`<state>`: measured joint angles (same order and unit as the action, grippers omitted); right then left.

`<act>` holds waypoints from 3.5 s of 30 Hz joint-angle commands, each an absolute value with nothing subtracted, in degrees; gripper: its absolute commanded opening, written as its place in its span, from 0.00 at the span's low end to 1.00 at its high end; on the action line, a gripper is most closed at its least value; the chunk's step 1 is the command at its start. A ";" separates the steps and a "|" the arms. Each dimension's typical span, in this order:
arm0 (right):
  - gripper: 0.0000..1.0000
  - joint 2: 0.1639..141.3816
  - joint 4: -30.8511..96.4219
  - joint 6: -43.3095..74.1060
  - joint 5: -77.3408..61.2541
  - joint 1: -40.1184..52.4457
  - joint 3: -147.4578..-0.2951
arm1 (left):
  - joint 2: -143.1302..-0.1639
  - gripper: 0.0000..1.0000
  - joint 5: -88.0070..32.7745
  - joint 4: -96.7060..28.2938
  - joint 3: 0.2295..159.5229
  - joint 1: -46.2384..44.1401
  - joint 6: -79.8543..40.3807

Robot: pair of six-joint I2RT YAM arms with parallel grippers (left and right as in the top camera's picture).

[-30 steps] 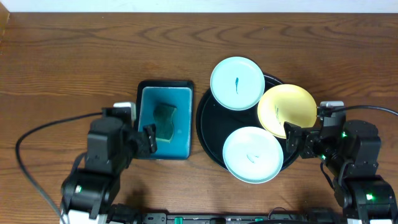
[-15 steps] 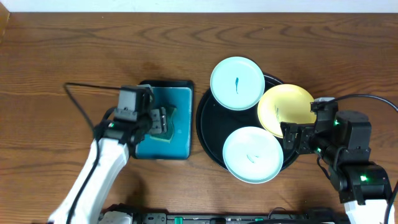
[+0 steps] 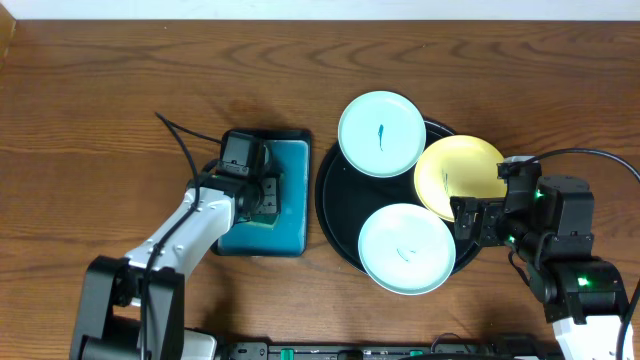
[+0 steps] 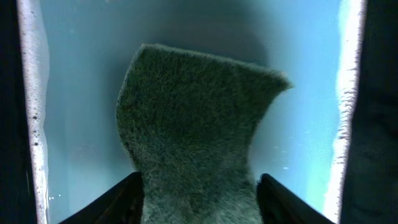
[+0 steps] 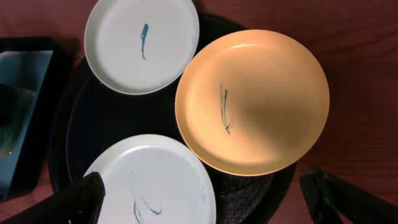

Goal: Clean dirty plates on tray and stack at the side
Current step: 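Grasp the green sponge with the left gripper in the water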

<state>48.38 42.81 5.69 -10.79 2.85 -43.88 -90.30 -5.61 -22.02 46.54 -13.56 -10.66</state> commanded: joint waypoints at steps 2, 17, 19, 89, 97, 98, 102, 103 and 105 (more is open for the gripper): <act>0.99 48.40 42.92 6.39 -11.44 2.96 -44.99 | -91.11 0.57 -4.43 -21.80 47.99 -13.65 -10.35; 0.96 48.40 42.89 6.39 -11.44 2.94 -44.99 | -91.09 0.52 -4.45 -21.69 47.99 -13.65 -10.37; 0.95 48.40 42.89 6.37 -11.44 2.94 -44.99 | -91.09 0.50 -4.16 -21.71 47.99 -13.65 -10.37; 0.88 48.40 44.38 6.42 -11.49 2.96 -44.99 | -78.54 0.07 -3.53 -28.27 47.62 -16.05 -11.29; 0.99 51.90 45.06 6.15 -15.53 3.09 -44.95 | -78.56 0.07 -3.62 -28.27 47.05 -16.05 -11.31; 0.99 52.71 45.52 6.17 -15.55 3.09 -44.93 | -78.56 0.07 -3.62 -28.25 47.05 -16.05 -11.33; 0.99 56.53 47.48 6.17 -16.47 3.09 -44.93 | -78.56 0.07 -3.62 -28.23 47.05 -16.05 -11.31; 0.99 57.49 47.83 6.17 -16.86 3.09 -44.93 | -78.56 0.07 -3.62 -28.21 47.05 -16.05 -11.31; 0.99 59.40 48.36 6.17 -17.02 3.09 -44.86 | -78.56 0.07 -3.62 -28.21 47.05 -16.05 -11.31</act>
